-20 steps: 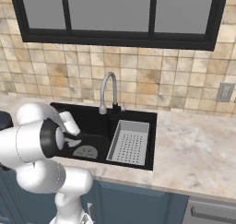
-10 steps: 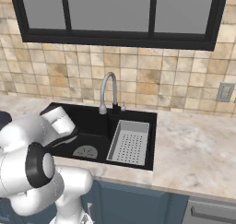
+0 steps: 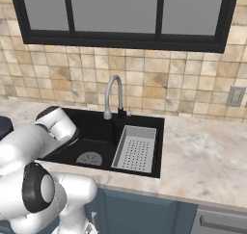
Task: Dump the mushroom from the pot into the sink. Then turn on the water and wash the mushroom. Then turn off the water and put the mushroom back in the pot.
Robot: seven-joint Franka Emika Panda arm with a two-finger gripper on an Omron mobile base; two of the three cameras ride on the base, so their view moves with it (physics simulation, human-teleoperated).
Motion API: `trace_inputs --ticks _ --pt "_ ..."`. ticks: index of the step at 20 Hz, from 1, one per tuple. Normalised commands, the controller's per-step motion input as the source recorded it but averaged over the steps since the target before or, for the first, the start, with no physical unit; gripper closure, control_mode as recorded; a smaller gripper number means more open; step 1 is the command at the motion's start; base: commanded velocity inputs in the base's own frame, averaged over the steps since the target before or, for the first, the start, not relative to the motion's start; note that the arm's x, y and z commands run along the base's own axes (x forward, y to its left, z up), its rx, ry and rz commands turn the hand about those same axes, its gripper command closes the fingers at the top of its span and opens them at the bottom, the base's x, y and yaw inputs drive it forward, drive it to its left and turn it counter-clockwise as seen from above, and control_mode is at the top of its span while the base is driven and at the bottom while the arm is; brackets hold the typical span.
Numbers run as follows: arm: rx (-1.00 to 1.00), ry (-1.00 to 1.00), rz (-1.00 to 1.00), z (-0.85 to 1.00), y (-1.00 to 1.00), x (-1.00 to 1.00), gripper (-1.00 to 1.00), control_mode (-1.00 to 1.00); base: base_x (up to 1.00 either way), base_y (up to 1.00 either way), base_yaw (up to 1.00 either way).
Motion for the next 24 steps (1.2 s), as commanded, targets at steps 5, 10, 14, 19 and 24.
trace_inputs --ticks 5,10,14,19,24 --pt "0.00 0.36 0.21 1.00 0.35 0.00 1.00 -1.00 0.00 0.00 0.00" --pt "0.00 0.37 0.26 1.00 0.47 0.01 1.00 -1.00 0.00 0.00 0.00" --pt "0.00 0.24 0.27 1.00 0.39 0.01 1.00 -1.00 0.00 0.00 0.00" --pt "0.00 0.20 0.25 1.00 0.38 0.00 1.00 -1.00 0.00 0.00 0.00" --pt "-0.01 0.22 0.24 1.00 0.50 -0.01 1.00 -1.00 0.00 0.00 0.00"
